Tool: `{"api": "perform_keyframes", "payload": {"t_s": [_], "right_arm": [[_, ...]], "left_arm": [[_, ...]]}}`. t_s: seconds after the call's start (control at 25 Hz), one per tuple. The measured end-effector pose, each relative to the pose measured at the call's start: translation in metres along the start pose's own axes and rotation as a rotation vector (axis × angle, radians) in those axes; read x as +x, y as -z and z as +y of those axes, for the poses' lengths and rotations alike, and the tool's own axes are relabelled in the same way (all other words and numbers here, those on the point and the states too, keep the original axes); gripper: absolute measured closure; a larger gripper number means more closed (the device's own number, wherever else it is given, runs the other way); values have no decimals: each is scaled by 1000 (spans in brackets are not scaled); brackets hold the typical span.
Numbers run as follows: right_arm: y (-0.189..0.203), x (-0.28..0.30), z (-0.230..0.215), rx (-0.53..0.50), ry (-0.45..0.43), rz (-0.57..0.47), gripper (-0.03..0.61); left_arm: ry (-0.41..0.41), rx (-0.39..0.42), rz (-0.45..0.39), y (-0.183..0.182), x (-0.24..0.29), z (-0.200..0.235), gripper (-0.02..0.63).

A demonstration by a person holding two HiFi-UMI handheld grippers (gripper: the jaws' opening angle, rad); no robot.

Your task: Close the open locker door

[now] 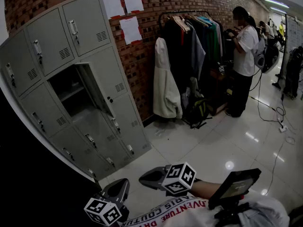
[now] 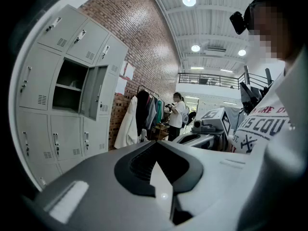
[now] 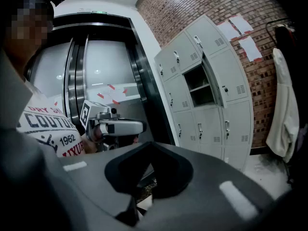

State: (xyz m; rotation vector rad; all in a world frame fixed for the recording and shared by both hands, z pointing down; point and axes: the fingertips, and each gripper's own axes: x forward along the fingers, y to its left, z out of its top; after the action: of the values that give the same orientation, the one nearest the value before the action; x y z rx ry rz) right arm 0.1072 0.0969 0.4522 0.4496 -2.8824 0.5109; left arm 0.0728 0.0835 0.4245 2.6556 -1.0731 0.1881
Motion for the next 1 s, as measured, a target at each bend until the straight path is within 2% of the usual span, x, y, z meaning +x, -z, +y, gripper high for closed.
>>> {"api": "perform_keyframes", "payload": {"t_s": [0.56, 0.8, 1.0], "right_arm": [[-21, 12, 1, -50, -24, -10, 581], [-33, 30, -13, -57, -37, -10, 581], [-47, 57, -37, -79, -27, -15, 581]], "left_arm": [[-45, 12, -36, -14, -13, 14, 609], [-61, 6, -44, -14, -14, 36, 609], [-61, 15, -58, -22, -6, 75, 609]]}}
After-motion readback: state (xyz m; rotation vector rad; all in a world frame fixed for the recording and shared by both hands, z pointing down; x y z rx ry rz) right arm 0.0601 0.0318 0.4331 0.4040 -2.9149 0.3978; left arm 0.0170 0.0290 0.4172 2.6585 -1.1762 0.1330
